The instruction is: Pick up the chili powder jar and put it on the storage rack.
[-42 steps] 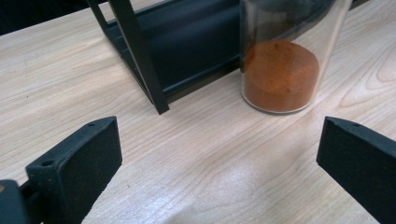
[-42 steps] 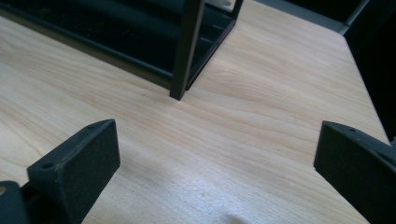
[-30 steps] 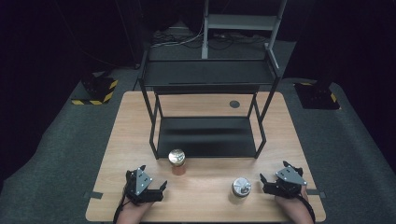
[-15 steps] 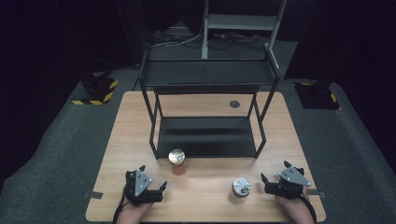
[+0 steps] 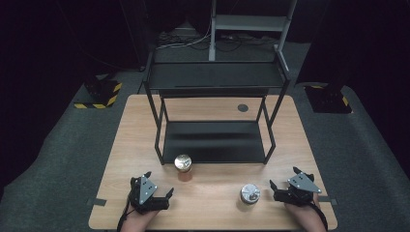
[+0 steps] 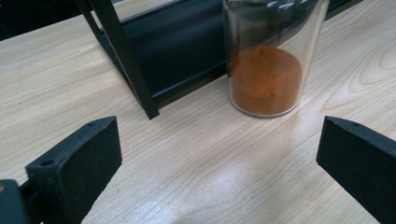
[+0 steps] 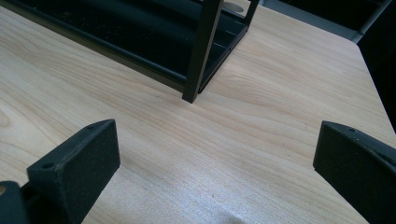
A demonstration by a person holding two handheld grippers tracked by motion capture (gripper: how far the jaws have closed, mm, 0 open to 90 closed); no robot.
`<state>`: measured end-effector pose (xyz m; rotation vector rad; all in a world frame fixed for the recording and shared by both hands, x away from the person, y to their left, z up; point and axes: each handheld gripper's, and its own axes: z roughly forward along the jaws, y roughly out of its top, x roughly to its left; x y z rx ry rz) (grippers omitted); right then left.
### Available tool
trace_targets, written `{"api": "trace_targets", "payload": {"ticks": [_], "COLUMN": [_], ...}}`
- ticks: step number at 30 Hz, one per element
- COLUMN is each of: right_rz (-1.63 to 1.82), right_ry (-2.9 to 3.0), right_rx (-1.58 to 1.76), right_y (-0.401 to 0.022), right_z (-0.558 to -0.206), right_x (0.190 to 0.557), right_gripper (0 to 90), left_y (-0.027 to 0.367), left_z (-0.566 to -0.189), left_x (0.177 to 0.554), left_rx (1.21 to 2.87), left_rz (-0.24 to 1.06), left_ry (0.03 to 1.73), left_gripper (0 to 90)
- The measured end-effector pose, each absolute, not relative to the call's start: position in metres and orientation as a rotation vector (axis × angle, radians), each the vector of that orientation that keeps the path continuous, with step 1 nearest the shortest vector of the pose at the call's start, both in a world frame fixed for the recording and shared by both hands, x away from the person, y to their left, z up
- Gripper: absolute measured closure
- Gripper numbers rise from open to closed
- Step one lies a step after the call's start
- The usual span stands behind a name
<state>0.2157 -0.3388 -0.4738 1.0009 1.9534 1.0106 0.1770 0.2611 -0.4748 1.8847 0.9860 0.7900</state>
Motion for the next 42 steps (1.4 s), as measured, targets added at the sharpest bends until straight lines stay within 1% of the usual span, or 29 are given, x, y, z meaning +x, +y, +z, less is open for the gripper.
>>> {"api": "trace_targets", "payload": {"ticks": [13,21,27,42], "right_rz": [1.019,1.015,1.016,1.014], "right_ry": [1.951,1.951,1.957,1.969], "right_rx": [1.009,1.005,1.001,0.989], "right_y": [-0.34,-0.339,-0.34,-0.34], "right_z": [-0.474,-0.474,-0.474,-0.473], "right_x": [0.216,0.216,0.216,0.217], "right_gripper": [0.0,0.0,0.0,0.0], "left_y": [0.262,0.253,0.249,0.237], "left_z": [-0.459,-0.454,-0.452,-0.445], "left_x": [0.175,0.173,0.172,0.189], "left_rx": [1.845,1.826,1.789,1.803], "left_rz": [0.759,0.785,0.776,0.75], "left_ry": [0.955,0.934,0.924,0.871], "left_gripper": [0.4,0.4,0.4,0.4]}}
